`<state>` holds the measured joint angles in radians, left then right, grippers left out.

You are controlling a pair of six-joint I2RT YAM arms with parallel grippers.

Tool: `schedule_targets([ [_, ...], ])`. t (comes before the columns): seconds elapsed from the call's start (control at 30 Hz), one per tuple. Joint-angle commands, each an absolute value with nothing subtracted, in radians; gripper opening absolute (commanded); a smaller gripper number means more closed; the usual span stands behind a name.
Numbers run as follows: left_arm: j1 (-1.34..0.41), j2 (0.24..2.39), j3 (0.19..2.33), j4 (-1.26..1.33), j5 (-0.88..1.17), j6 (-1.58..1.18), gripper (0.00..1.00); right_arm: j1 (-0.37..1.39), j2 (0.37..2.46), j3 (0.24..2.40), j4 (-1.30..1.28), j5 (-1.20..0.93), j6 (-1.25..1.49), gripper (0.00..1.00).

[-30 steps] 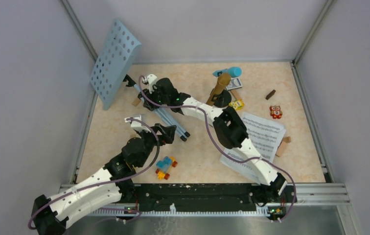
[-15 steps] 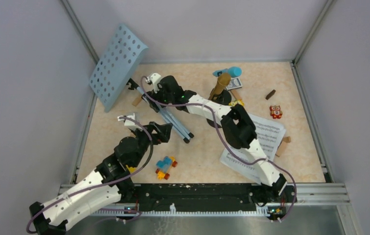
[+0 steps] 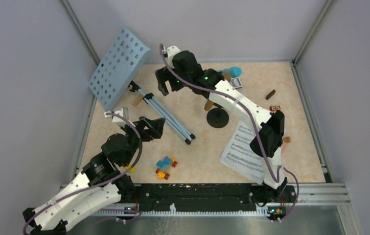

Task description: Pack up the instrument practice props

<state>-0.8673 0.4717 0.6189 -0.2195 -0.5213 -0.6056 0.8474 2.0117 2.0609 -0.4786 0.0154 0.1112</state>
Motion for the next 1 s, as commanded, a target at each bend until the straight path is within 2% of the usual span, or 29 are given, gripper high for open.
schedule_targets([
  [0.0, -0.869, 0.473, 0.705, -0.326, -0.558, -0.615, 0.99, 0.842, 1.95, 2.284, -0.936, 0.128, 0.242, 0.86],
  [0.07, -0.87, 0.479, 0.733, -0.352, -0.562, -0.625, 0.99, 0.842, 1.917, 2.317, -1.023, 0.164, 0.246, 0.96],
  [0.1, -0.87, 0.484, 0.745, -0.368, -0.567, -0.634, 0.99, 0.842, 1.896, 2.327, -1.061, 0.194, 0.248, 0.98],
  [0.23, -0.87, 0.5, 0.789, -0.395, -0.548, -0.598, 0.99, 0.842, 1.764, 2.28, -1.127, 0.302, 0.217, 0.99],
  [0.4, -0.87, 0.486, 0.783, -0.275, -0.411, -0.428, 0.99, 0.842, 1.47, 2.044, -1.06, 0.385, 0.178, 0.99],
  [0.63, -0.869, 0.568, 0.8, -0.19, -0.305, -0.283, 0.99, 0.842, 1.209, 1.82, -1.094, 0.306, 0.174, 0.99],
  [0.8, -0.871, 0.642, 0.814, -0.13, -0.187, -0.185, 0.99, 0.842, 1.063, 1.529, -1.057, 0.086, 0.102, 0.98],
  [0.97, -0.87, 0.663, 0.794, -0.108, -0.087, -0.193, 0.99, 0.842, 0.837, 1.172, -0.776, 0.043, 0.073, 0.99],
])
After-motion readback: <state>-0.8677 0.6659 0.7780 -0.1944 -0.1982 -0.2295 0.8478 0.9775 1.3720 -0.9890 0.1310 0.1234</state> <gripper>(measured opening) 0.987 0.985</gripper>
